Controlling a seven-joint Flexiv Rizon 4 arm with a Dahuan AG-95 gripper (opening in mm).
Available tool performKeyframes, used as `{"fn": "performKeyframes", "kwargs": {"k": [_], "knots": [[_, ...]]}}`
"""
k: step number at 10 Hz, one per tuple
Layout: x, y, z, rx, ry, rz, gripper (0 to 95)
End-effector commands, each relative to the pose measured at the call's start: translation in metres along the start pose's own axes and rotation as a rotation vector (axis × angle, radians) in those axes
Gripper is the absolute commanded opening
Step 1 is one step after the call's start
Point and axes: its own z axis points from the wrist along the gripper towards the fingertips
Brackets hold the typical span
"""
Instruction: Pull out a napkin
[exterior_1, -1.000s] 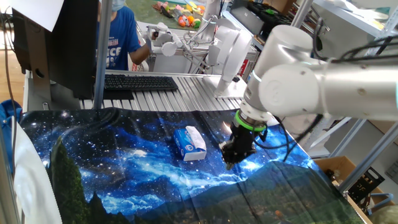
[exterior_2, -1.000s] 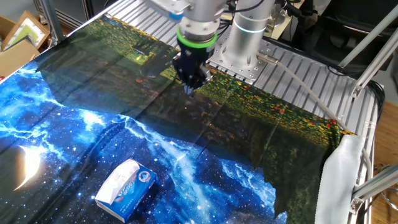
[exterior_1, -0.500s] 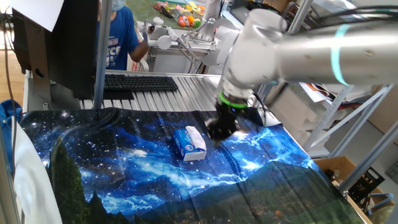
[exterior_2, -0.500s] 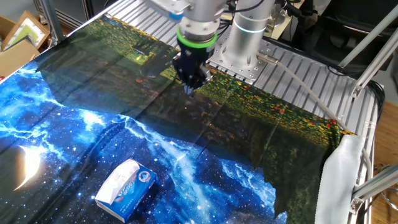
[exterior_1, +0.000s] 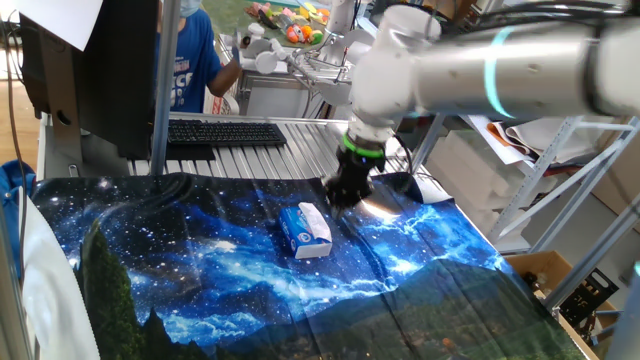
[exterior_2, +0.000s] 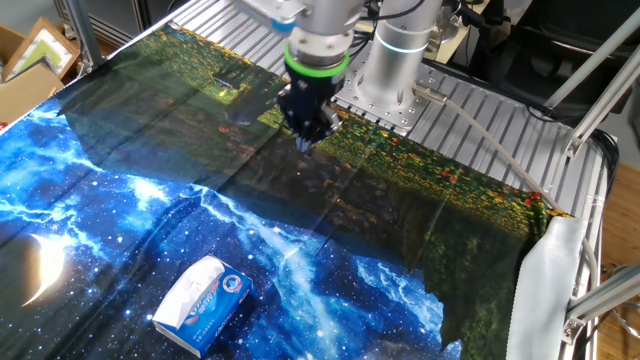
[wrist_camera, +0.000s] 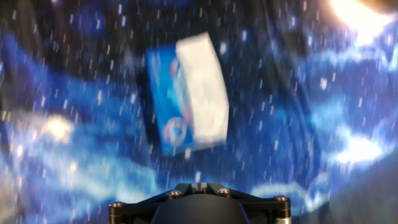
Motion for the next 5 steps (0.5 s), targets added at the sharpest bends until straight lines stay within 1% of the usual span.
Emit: {"fn": "performKeyframes", "kwargs": {"k": [1,2,4,5], "knots": [[-0.0865,-0.0175,-0.018,-0.039,0.034,0.037,0.0],[-0.0865,-0.0175,-0.018,-0.042,0.035,0.041,0.0],[-0.0863,-0.0168,-0.0183,-0.062,0.043,0.06,0.0],[-0.0854,-0.014,-0.0193,-0.077,0.05,0.089,0.0]]}}
